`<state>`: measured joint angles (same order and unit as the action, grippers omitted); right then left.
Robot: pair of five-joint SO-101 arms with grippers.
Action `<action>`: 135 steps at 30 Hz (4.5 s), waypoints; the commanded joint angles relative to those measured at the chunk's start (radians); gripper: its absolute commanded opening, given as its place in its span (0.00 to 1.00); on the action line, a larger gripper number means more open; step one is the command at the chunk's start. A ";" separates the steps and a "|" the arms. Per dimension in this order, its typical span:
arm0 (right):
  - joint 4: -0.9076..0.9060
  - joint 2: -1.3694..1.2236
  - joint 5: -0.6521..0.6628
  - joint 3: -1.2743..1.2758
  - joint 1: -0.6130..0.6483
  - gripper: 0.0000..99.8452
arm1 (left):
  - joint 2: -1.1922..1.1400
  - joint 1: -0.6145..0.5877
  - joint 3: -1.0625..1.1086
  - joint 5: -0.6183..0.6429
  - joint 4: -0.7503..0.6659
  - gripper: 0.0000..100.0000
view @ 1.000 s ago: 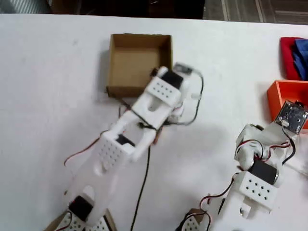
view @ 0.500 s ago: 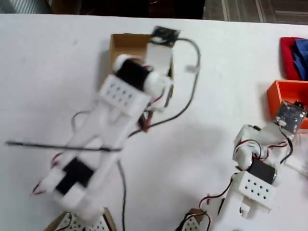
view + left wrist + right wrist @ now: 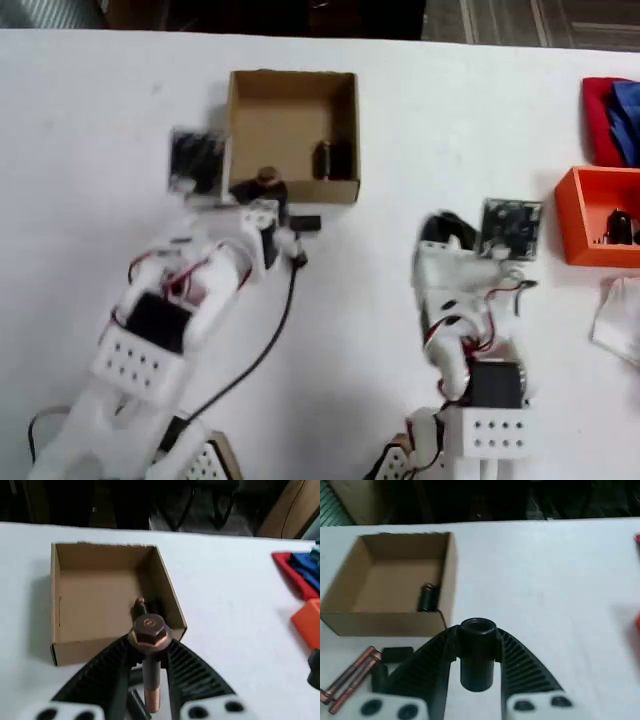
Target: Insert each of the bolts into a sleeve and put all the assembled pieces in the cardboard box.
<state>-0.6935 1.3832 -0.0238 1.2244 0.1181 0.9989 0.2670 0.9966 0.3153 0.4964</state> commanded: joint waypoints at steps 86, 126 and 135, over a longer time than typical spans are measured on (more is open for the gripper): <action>0.541 0.050 0.117 0.236 0.269 0.02 | -0.270 0.255 -0.354 -0.015 0.041 0.03; 0.538 0.047 0.117 0.221 0.268 0.02 | -0.374 0.186 -0.472 -0.012 0.244 0.25; 0.538 0.042 0.117 0.222 0.268 0.02 | -0.189 0.155 -0.496 -0.015 0.397 0.20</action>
<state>-0.1580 1.4078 0.0852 1.5175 0.3851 0.7488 0.4496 0.5439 0.2954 0.8447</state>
